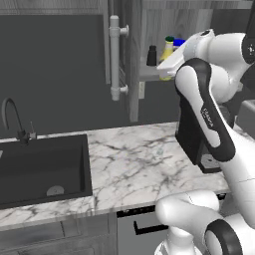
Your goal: There are various items on the counter. Only move the condiments/shakers into the cabinet.
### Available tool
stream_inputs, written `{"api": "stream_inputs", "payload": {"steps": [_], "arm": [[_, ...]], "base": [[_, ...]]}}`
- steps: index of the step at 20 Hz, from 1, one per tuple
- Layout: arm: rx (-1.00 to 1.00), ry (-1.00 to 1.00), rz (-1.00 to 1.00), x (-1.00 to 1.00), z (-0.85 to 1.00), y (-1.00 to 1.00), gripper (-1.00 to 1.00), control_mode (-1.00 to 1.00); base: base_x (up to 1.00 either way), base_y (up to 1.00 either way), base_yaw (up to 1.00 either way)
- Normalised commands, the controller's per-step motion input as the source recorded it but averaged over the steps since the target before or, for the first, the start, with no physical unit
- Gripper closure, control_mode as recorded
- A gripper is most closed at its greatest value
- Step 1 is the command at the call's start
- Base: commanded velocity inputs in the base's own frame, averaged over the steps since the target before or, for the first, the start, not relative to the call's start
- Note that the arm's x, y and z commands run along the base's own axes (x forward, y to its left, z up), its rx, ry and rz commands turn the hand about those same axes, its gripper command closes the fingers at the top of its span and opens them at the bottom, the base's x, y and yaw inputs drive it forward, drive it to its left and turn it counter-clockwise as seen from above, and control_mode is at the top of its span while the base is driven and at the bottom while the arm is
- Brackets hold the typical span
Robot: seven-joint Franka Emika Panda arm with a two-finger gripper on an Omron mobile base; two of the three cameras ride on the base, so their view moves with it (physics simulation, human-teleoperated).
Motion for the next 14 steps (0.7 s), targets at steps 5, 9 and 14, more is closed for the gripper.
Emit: {"api": "stream_inputs", "payload": {"steps": [5, 9, 14], "arm": [[0.0, 0.0, -0.05, 0.37, 0.01, 0.0, 1.0, -1.0], [0.0, 0.0, -0.04, 0.26, 0.0, 0.0, 1.0, -1.0], [0.01, 0.0, -0.03, 0.15, 0.0, 0.0, 1.0, -1.0]], "base": [[0.0, 0.0, 0.0], [0.0, 0.0, 0.0], [0.0, 0.0, 0.0]]}}
